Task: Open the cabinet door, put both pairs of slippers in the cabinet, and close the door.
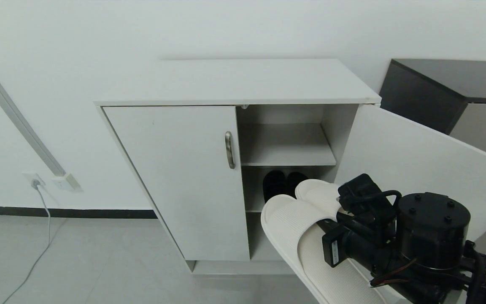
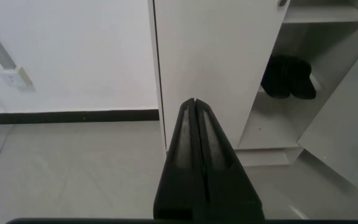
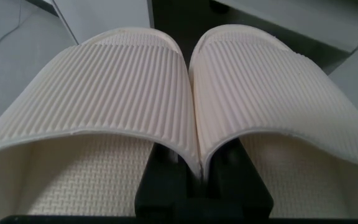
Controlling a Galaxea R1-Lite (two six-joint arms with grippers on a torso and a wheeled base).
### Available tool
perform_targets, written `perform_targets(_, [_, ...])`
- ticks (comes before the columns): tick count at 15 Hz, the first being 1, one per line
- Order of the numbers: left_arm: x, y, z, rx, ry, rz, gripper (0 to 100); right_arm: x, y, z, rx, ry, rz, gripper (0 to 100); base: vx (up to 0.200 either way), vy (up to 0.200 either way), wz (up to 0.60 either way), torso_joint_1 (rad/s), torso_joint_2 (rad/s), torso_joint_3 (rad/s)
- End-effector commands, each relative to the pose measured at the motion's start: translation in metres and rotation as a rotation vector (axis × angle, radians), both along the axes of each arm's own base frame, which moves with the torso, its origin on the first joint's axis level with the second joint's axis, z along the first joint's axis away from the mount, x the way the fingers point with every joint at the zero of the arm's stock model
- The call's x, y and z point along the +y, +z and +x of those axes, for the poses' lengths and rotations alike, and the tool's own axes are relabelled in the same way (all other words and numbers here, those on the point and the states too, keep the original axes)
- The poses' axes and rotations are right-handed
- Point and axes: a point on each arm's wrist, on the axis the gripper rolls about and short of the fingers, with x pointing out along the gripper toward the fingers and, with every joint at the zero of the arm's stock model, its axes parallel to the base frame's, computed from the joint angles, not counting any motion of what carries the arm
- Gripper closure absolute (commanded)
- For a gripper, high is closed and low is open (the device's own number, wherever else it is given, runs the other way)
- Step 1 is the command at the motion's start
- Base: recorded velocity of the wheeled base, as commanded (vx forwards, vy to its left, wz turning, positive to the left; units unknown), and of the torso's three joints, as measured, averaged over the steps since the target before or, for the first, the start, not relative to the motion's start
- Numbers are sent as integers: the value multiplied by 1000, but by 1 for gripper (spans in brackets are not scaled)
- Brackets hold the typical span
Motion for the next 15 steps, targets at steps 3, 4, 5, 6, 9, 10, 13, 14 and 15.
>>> perform_targets(3, [0,0,0,0,1,0,100,0,0,0,-4,2,-6,100,0,0,0,-137,468,328])
perform_targets(4, [0,0,0,0,1,0,100,0,0,0,-6,2,-6,100,0,0,0,-129,461,339])
perform_targets(5, [0,0,0,0,1,0,100,1,1,0,-10,4,-5,100,0,0,0,-105,466,354])
perform_targets(6, [0,0,0,0,1,0,100,1,0,0,-9,5,-15,100,0,0,0,-105,456,359])
perform_targets(9, [0,0,0,0,1,0,100,1,-1,0,-8,5,-18,100,0,0,0,-72,447,370])
perform_targets(10, [0,0,0,0,1,0,100,0,-1,-1,-6,8,-20,100,0,0,0,-46,452,393])
perform_targets(13, [0,0,0,0,1,0,100,1,-2,-1,-13,11,-10,100,0,0,0,-22,297,268])
perform_targets(14, [0,0,0,0,1,0,100,1,-2,-1,-16,9,-6,100,0,0,0,-2,90,95])
perform_targets(15, [0,0,0,0,1,0,100,0,-3,-2,-16,9,-6,100,0,0,0,-2,56,51])
